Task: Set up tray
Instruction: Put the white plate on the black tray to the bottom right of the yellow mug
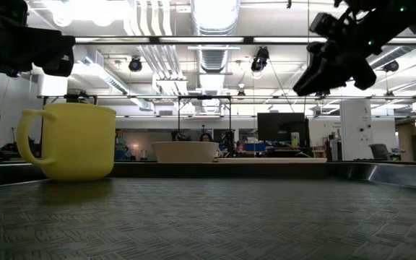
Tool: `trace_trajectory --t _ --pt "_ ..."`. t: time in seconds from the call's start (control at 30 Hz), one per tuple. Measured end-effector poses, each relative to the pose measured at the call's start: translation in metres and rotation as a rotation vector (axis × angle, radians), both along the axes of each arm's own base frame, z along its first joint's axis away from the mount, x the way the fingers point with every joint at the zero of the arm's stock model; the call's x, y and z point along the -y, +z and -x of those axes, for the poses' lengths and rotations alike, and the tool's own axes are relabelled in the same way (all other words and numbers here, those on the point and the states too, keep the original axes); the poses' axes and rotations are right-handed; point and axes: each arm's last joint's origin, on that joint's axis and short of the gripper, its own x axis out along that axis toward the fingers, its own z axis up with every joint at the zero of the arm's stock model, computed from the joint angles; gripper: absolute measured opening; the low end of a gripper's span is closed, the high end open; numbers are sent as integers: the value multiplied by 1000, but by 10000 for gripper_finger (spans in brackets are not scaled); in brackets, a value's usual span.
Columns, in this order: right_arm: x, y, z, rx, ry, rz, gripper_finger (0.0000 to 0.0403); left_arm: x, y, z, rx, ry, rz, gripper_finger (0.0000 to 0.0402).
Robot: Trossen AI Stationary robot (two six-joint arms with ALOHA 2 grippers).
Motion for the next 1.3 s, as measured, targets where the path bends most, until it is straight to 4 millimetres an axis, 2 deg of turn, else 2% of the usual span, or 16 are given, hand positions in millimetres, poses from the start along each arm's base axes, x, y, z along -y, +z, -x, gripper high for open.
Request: trace_trajectory --t 0.17,0.33,0.6,0.83,1.13,1.3 --pt "1 -13 -8 -73 1 7 163 0 0 0 0 0 0 94" --pt "1 -24 -16 -120 5 -8 178 0 0 0 0 0 0 94" --pt "3 -34 -27 -104 -22 -54 180 0 0 0 0 0 0 94" --pt "15 -41 -41 -139 -3 -177 180 0 0 0 0 0 0 94" --pt "20 -61 -63 -252 -11 -180 177 0 0 0 0 0 0 94" --pt "30 -68 -72 -274 -64 -206 167 0 0 0 0 0 0 94"
